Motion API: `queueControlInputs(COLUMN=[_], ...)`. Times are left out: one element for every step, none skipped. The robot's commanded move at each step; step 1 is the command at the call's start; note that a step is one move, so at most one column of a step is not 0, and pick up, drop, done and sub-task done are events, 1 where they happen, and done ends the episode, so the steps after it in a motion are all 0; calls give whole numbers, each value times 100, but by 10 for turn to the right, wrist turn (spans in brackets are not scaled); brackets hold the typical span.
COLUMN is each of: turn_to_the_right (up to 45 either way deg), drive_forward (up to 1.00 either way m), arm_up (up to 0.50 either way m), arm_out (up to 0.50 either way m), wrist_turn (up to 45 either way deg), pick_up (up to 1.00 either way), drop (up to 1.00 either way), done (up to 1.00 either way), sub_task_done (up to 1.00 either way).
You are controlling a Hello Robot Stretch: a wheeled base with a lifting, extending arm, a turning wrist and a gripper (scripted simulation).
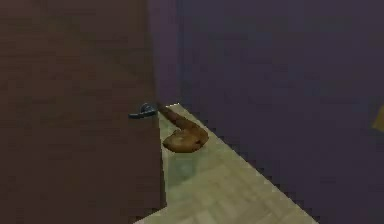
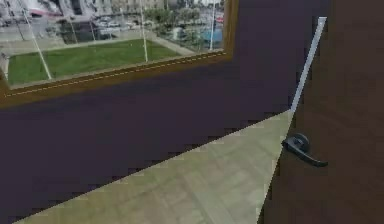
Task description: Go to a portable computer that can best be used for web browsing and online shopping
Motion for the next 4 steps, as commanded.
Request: queueControlInputs(turn_to_the_right=[-450,-450,-180,0], drive_forward=[0,0,0,100], arm_up=[0,0,0,0], arm_out=[0,0,0,0], wrist_turn=[0,0,0,0], pick_up=[0,0,0,0], drop=[0,0,0,0], done=[0,0,0,0], sub_task_done=[0,0,0,0])
